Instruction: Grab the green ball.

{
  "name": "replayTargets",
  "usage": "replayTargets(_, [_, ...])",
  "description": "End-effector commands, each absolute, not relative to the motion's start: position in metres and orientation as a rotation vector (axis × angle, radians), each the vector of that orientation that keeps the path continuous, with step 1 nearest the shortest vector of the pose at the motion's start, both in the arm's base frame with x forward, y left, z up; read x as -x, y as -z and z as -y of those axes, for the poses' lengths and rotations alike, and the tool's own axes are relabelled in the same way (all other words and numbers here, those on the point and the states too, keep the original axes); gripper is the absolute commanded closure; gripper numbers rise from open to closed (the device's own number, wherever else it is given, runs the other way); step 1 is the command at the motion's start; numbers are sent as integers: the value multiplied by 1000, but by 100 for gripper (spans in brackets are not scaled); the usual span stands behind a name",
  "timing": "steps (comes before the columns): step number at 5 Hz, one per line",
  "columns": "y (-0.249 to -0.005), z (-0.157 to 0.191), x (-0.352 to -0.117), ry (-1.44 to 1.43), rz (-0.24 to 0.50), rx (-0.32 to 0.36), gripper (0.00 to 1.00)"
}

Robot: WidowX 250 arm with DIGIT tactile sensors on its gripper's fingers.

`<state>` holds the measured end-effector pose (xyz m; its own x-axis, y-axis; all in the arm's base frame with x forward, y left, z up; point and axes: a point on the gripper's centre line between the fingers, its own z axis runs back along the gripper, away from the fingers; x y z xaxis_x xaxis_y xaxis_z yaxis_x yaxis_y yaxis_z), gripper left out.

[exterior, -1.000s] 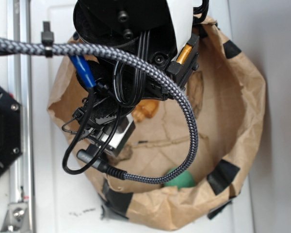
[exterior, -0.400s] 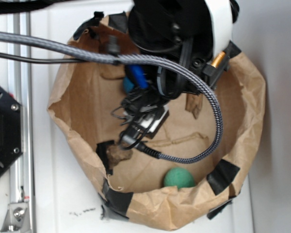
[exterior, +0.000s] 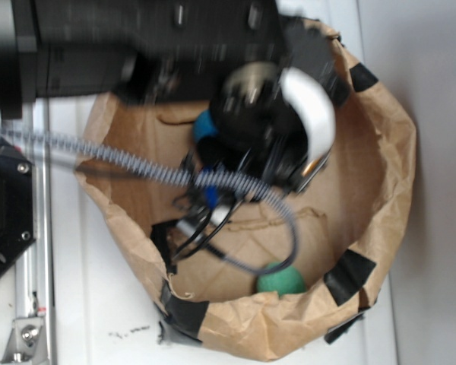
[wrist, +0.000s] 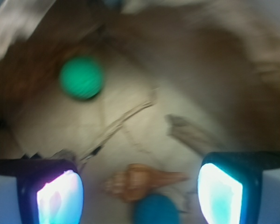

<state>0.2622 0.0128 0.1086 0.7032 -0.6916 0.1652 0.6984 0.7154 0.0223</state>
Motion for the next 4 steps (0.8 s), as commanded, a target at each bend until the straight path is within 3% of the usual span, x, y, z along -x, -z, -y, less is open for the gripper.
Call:
replayTargets(1, [-88,4,-274,865,189,57,0])
replayTargets(2, [-88,6,-286,888,232,153,0])
replayTargets(4, [-89,25,-277,1066,276,211,0])
